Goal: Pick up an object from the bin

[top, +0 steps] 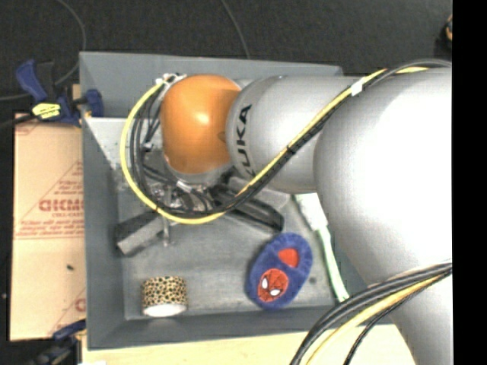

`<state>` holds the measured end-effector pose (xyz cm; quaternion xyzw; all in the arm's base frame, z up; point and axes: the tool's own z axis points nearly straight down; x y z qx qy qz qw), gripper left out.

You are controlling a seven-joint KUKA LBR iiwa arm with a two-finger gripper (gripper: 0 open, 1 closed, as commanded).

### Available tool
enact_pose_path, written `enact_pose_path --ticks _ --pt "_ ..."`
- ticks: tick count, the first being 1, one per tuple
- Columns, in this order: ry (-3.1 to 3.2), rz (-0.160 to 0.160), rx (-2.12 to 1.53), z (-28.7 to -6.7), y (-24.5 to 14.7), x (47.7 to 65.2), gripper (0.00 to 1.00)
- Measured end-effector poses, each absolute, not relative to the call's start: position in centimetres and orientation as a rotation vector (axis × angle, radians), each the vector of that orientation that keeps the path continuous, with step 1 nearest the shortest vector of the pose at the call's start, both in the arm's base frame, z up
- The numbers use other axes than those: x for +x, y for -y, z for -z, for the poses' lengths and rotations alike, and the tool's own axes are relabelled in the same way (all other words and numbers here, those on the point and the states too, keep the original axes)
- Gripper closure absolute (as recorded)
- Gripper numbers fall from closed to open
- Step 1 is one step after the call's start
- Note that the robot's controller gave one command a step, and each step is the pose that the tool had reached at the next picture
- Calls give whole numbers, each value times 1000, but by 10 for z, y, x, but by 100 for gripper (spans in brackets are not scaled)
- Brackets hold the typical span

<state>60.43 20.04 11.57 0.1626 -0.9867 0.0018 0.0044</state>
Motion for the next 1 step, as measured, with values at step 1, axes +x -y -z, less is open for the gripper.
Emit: enact_pose_path --ticks 1 --pt "3092 -6 510 -138 -200 605 100"
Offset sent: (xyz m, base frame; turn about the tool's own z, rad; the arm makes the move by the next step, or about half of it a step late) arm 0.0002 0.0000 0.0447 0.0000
